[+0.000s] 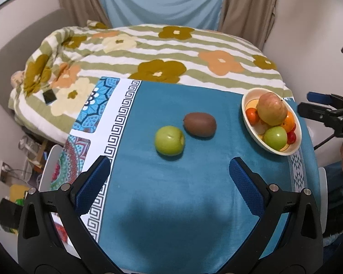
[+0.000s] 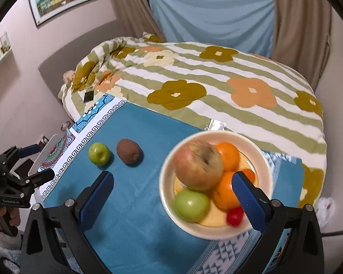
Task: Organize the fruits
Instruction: 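Move both tools toward the green apple and the kiwi, then grasp the green apple with the left tool while the right tool grasps the kiwi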
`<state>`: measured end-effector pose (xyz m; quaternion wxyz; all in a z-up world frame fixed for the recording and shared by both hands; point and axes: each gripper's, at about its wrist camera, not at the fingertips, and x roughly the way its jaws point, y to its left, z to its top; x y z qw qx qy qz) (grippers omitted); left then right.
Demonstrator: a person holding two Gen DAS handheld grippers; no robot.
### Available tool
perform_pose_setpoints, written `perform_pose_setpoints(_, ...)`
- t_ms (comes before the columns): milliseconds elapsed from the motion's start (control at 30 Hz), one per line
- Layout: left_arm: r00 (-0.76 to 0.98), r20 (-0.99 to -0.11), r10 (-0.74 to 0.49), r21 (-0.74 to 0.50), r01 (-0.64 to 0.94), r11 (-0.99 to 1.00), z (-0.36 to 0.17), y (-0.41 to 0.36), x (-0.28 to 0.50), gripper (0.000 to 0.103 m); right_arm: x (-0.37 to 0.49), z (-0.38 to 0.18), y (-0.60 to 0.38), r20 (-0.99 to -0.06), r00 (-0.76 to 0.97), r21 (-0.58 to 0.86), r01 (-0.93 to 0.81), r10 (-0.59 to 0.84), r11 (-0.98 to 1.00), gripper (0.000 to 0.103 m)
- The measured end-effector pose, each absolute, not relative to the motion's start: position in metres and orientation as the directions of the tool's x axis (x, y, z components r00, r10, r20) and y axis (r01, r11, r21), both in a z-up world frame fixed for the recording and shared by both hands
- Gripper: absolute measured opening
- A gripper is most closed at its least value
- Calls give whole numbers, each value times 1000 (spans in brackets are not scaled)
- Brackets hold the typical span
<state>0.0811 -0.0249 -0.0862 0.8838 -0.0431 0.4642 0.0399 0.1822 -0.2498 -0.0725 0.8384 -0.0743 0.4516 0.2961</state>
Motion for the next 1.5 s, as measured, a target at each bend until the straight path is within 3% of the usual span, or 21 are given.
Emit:
perform_pose_setpoints(567,447,-882,-152,-144,52,988,-151,6,148,101,212,-130,-149,-883,338,-39,-744,325,667,103)
perform_pose_setpoints(667,416,-892,-176,-162,68,984,-165,4,158,88,217,-140,-142,-895,320,-43,-755,311,654,103)
perform_pose_setpoints(833,376,-900,-220,-213,59,975,-186,1,177,85,223,-155,-134,-913,289,-39,-765,289,642,98)
perform_pose_setpoints(1000,354,-903,-244,-241,53,969,-199,3,185,71,227,-163,-127,-924,259,-23,-772,282,636,92)
perform_pose_setpoints(1133,344,-907,-244,-241,52,969,-205,5,187,66,229,-167,-121,-927,242,-10,-779,286,627,92)
perform_pose_setpoints(1200,345,-905,-248,-245,53,968,-205,7,187,56,229,-168,-118,-927,235,-2,-782,291,623,92)
perform_pose_setpoints(1267,346,-901,-260,-260,49,964,-205,9,186,56,230,-170,-115,-928,225,6,-786,296,618,91)
perform_pose_setpoints(1400,344,-903,-257,-259,40,965,-205,11,185,56,231,-175,-111,-933,194,33,-795,304,606,78)
perform_pose_setpoints(1500,344,-906,-248,-252,33,967,-205,15,184,56,232,-177,-108,-932,176,50,-801,316,597,77)
